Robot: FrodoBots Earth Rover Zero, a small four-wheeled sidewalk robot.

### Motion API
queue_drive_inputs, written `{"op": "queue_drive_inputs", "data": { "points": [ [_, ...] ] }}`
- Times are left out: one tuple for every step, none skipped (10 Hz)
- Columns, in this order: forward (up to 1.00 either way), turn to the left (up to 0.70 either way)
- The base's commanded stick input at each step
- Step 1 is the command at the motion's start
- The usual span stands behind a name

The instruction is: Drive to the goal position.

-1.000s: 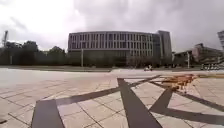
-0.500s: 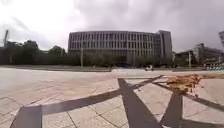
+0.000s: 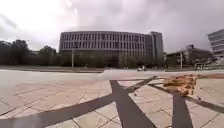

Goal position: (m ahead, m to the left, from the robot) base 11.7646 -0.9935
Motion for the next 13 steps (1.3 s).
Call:
{"op": "queue_drive_inputs", "data": {
  "points": [
    [0.7,0.0],
    [0.7,0.0],
    [0.7,0.0],
    [0.7,0.0],
    [0.7,0.0],
    [0.7,0.0],
    [0.7,0.0],
    [0.7,0.0],
    [0.7,0.0],
    [0.7,0.0],
    [0.7,0.0],
    [0.7,0.0],
    [0.7,0.0]
  ]
}}
